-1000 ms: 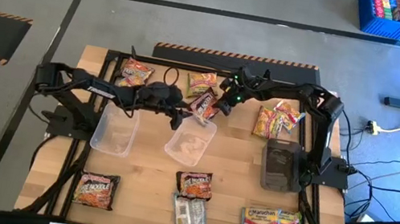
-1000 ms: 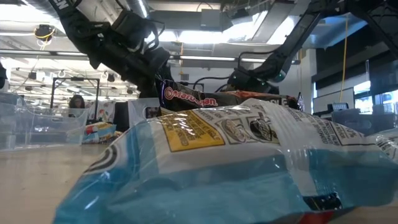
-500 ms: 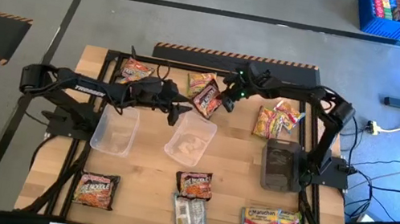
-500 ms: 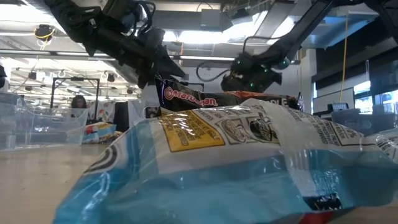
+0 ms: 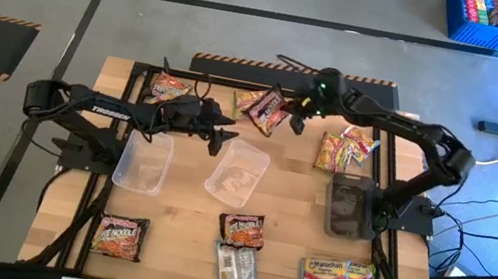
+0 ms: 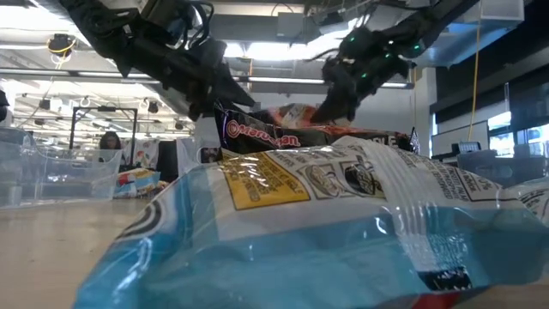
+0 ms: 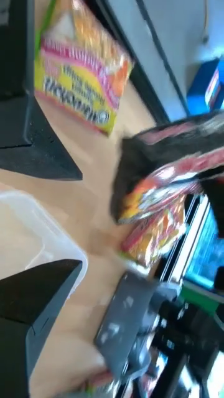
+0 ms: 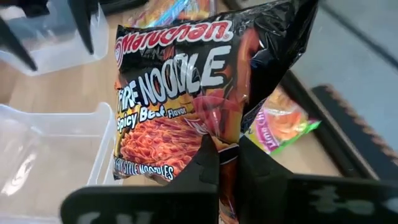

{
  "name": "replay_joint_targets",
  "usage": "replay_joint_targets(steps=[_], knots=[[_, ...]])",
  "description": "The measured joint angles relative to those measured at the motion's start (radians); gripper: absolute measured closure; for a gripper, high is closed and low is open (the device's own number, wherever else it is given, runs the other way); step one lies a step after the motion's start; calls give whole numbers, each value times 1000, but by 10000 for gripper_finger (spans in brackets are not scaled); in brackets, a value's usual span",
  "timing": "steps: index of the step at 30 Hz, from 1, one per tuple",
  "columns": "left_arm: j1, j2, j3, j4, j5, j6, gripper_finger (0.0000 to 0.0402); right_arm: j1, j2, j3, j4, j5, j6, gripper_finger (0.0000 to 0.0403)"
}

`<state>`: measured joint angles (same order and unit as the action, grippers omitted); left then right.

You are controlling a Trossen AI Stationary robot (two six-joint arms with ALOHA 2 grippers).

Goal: Sort Maruchan noodles
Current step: Put the black noodle pack into the right transparent bin

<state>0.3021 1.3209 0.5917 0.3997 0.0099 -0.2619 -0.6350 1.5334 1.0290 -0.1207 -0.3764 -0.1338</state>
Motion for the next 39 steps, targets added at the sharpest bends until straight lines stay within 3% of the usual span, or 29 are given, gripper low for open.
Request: replay_joint_targets(steps=[6, 11, 18, 26, 31, 39], knots=[[1, 0, 95, -89, 90, 13, 157, 33, -119, -215, 257, 25, 85, 402], [-31, 0, 259, -315, 63, 77, 154, 150, -165, -340, 396, 134, 99, 402], [-73, 0, 435, -541, -8, 108, 154, 351, -169, -385, 548, 377, 58, 402], [-83, 1, 455, -586, 14, 86, 154, 486, -169, -384, 620, 515, 20, 402], [-96, 22, 455, -583, 57, 78, 154, 492, -161, -384, 653, 512, 24, 402], [-105, 33, 455, -567, 15, 55, 154, 507, -161, -384, 652, 514, 22, 402]])
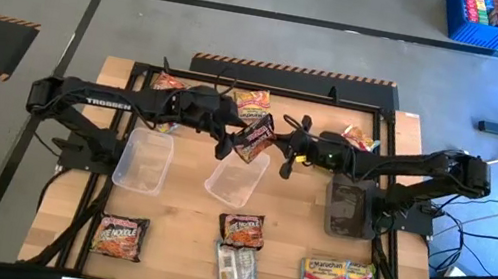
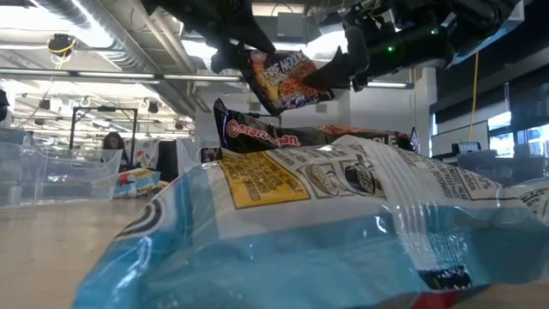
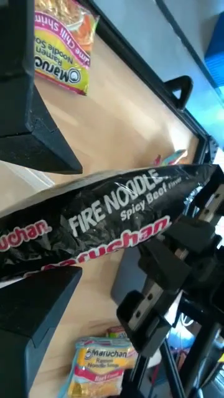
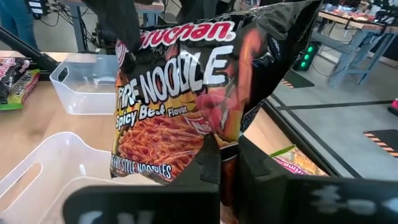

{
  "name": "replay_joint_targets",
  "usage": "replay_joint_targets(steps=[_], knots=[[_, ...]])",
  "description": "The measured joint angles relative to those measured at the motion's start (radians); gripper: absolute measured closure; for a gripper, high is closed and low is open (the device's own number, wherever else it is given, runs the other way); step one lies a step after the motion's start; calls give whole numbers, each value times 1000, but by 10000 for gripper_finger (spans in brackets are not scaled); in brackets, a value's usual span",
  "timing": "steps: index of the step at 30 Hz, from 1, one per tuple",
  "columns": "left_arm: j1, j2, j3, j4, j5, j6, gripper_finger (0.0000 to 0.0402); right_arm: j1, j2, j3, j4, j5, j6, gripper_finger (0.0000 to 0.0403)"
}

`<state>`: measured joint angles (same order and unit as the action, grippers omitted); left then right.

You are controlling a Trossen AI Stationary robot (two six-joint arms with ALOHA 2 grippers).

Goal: Sort Maruchan noodles
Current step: Put the black noodle pack into the right transparent bin

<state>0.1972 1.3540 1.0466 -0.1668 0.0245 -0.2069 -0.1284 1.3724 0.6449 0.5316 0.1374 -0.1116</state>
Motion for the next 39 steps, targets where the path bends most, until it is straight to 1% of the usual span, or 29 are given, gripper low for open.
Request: replay_joint_targets(steps=[6, 12, 15, 23, 28, 30, 32, 35, 39], knots=[[-1, 41, 2, 27, 31, 0, 154, 0, 1, 0, 4, 1, 0, 403], [-1, 95, 2, 96, 50, 0, 158, -3, 1, 0, 11, -18, 3, 403], [-1, 94, 1, 95, 49, 4, 176, -3, 1, 0, 18, -31, 4, 403], [0, 94, 0, 89, 58, 4, 247, -3, 1, 0, 18, -51, 22, 402], [0, 94, 0, 88, 60, 4, 261, -2, 1, 0, 18, -56, 34, 399], [5, 93, 0, 88, 65, 10, 261, -3, 1, 0, 18, -61, 39, 385], [8, 94, 0, 89, 71, 19, 262, -3, 1, 0, 18, -60, 40, 359], [7, 94, 0, 89, 77, 36, 265, -2, 0, 1, 14, -62, 36, 306], [7, 84, 0, 66, 79, 70, 272, -3, -51, 4, -78, -61, 24, 241]])
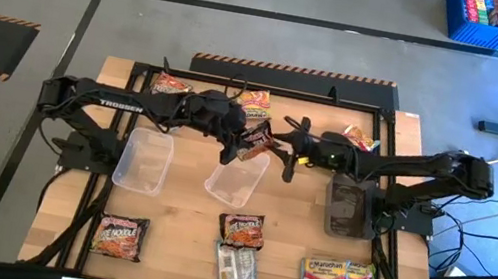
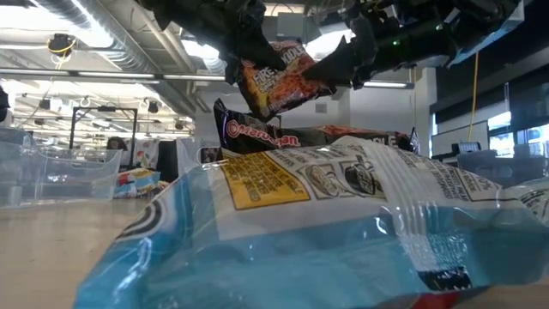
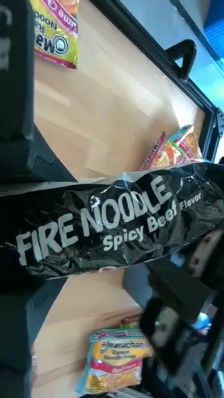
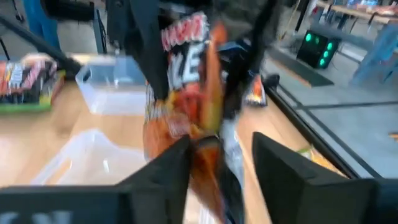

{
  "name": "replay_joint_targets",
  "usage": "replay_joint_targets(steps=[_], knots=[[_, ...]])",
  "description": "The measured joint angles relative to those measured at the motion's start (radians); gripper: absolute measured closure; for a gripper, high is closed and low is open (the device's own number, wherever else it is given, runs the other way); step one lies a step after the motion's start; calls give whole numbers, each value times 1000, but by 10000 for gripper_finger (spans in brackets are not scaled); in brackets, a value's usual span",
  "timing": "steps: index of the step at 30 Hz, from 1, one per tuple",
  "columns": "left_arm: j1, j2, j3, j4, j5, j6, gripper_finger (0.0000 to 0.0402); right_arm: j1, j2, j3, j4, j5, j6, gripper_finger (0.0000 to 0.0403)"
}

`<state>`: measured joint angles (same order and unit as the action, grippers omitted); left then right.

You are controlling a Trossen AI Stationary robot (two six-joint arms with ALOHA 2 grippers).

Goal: Sort Maruchan noodles
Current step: Put the black noodle pack into the right transparent bin

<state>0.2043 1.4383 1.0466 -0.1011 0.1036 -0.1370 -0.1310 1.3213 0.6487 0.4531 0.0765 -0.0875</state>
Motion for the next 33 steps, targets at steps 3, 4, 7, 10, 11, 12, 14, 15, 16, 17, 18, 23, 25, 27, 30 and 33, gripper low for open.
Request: replay_joint_targets(steps=[3, 4, 7, 10, 11, 12, 14, 15, 16, 17, 18, 23, 25, 27, 30, 33], knots=[[0, -24, 0, -31, -5, 26, 277, 0, -69, 7, -141, 0, 5, 208], [0, -31, 0, -40, -7, 35, 278, 0, -91, 8, -179, -4, 10, 201], [0, -49, 0, -71, -11, 48, 278, 1, -123, 5, -252, -57, 62, 185], [-10, -55, 0, -98, -15, 66, 278, 1, -103, -26, -268, -142, 108, 181], [-15, -55, 0, -125, -15, 71, 278, 5, -88, -37, -269, -149, 115, 181], [-19, -55, 0, -148, -14, 83, 278, 11, -73, -49, -270, -146, 126, 183], [-32, -49, 0, -168, -15, 113, 278, 20, -34, -66, -271, -98, 134, 187], [-38, -43, 0, -182, -15, 123, 278, 29, -12, -68, -271, -73, 135, 189], [-44, -36, 0, -194, -15, 129, 278, 35, 12, -69, -271, -48, 135, 191], [-50, -30, 0, -205, -15, 131, 278, 40, 38, -69, -267, -24, 135, 193], [-54, -25, 0, -216, -15, 130, 278, 46, 61, -69, -264, -7, 135, 195], [-62, 4, 1, -214, -16, 141, 279, 46, 172, -70, -181, 28, 145, 203], [-62, 26, 0, -230, -18, 147, 279, 46, 202, -71, -141, 34, 151, 205], [-62, 46, -1, -219, -17, 160, 279, 46, 220, -70, -91, 57, 152, 205], [-61, 77, 0, -222, -26, 197, 279, 46, 230, -65, -63, 111, 151, 205], [-61, 110, 0, -223, -37, 203, 279, 44, 227, -64, -49, 168, 139, 205]])
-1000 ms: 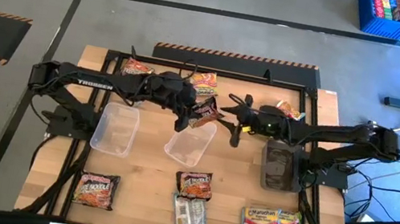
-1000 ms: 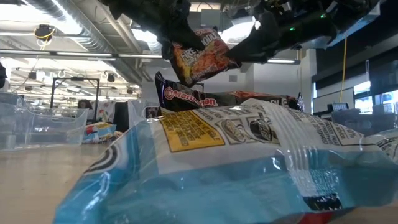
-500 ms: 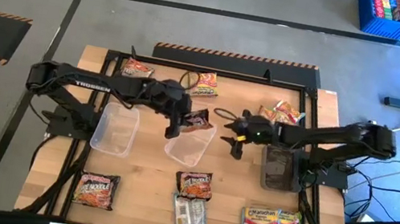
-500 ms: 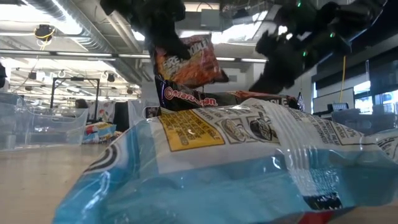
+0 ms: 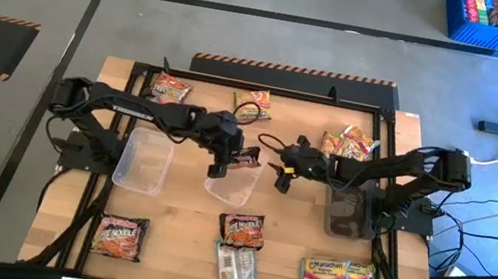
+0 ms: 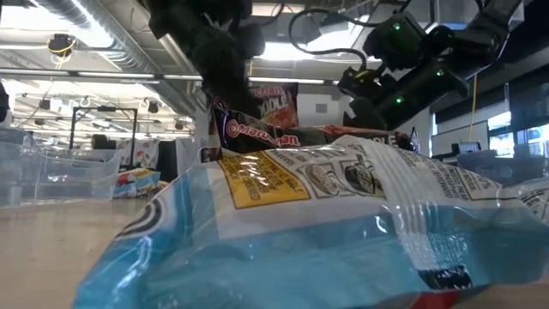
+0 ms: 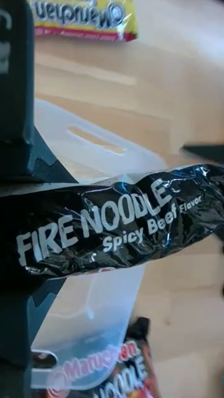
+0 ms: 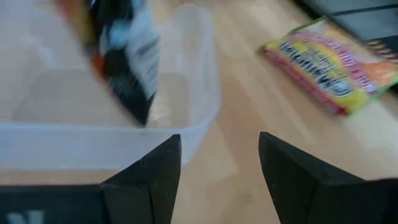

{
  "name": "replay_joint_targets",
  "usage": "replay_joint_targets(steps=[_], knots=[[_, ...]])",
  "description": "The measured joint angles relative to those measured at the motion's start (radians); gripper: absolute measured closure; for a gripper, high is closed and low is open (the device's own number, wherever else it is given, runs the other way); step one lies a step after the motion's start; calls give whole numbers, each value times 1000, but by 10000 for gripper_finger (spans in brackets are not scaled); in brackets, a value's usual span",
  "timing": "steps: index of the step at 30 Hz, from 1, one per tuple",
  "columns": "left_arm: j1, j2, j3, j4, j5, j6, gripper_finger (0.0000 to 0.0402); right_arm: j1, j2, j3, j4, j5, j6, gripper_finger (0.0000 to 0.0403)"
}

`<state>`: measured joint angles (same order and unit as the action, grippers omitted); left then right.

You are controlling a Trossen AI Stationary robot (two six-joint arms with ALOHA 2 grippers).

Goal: Sort Maruchan noodles
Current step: Put the black noodle pack into the right transparent bin

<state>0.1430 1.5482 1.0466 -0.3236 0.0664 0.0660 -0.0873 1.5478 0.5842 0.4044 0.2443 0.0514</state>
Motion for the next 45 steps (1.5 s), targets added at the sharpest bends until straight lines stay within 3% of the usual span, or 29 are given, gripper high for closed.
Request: replay_joint_targets(steps=[5, 10, 21, 26, 32, 39, 45], knots=[[0, 38, 0, 16, 0, -2, 279, -8, 0, 0, 19, 53, -19, 205], [-1, 71, 0, 50, -1, 16, 279, -44, 0, 0, 38, 22, -34, 205], [10, 91, 2, 102, -22, 339, 279, -77, 0, 0, 47, -134, -57, 205], [35, 117, 4, 107, -38, 359, 279, -77, -1, -1, -10, -129, -55, 205], [56, 134, 0, 79, -149, 261, 279, -77, -2, -1, -56, -133, -22, 205], [62, 136, 0, 86, -300, 28, 279, -77, -2, -1, -65, -164, -7, 205], [58, 136, 0, 103, -340, -115, 279, -77, -2, -1, -57, -216, -7, 205]])
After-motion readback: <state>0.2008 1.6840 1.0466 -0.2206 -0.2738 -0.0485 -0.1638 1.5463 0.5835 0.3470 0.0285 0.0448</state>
